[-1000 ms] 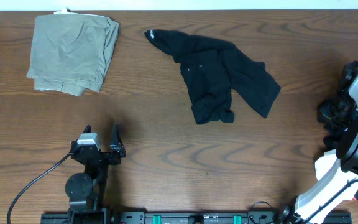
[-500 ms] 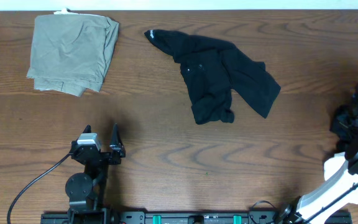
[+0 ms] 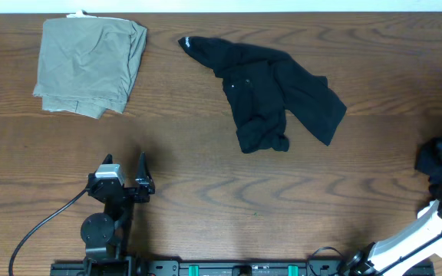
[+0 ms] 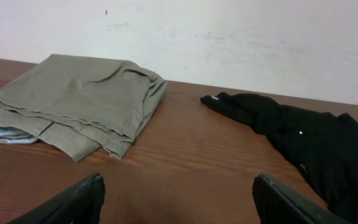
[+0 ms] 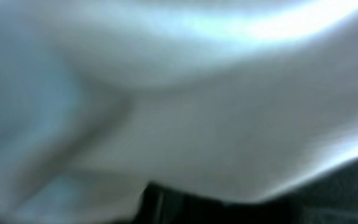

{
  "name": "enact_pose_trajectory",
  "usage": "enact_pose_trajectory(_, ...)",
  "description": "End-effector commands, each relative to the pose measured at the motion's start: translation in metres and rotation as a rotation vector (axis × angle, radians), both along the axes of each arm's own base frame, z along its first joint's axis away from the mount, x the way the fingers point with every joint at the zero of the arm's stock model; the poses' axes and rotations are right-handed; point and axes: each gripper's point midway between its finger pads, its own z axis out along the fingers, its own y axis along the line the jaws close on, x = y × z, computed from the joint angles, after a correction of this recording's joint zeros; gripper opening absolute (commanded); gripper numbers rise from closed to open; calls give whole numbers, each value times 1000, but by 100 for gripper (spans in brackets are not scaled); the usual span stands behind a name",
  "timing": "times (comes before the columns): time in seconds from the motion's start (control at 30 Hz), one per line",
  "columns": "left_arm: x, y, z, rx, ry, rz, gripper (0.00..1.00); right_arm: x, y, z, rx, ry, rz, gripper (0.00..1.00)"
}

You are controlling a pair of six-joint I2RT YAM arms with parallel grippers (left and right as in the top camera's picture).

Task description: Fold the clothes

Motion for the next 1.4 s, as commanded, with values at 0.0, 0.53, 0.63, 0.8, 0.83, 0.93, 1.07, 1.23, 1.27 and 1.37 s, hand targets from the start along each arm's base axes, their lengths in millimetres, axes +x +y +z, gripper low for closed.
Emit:
enact_pose_trajectory(0.0, -1, -3, -17, -14, 51, -16, 78, 45, 21, 12, 83, -111, 96, 38)
enact_pose_trajectory(0.53, -1, -3, -17, -14, 51, -16, 78, 166, 209, 111, 574, -458, 516, 77)
enact_pose_trajectory(0.63, -1, -3, -17, -14, 51, -16, 78, 165, 259, 112, 688, -450, 645, 85)
enact_pose_trajectory(0.8, -1, -3, -17, -14, 51, -16, 78, 153, 341, 109, 809, -386, 902, 93)
enact_pose_trajectory(0.83, -1, -3, -17, -14, 51, -16, 78, 151, 350, 108, 809, -369, 937, 95)
enact_pose_trajectory(0.93, -1, -3, -17, -14, 51, -16, 78, 144, 380, 101, 765, -299, 1040, 99)
enact_pose_trajectory(1.07, -1, -3, -17, -14, 50, -16, 78, 136, 411, 94, 665, -212, 1171, 99)
enact_pose_trajectory(1.23, -1, -3, -17, -14, 51, -16, 78, 135, 406, 87, 382, -97, 1158, 99)
enact_pose_trajectory(1.27, -1, -3, -17, -14, 51, -16, 78, 135, 404, 87, 342, -89, 1143, 99)
enact_pose_trajectory(1.37, -1, -3, -17, -14, 51, -16, 78, 137, 402, 88, 286, -76, 1146, 99)
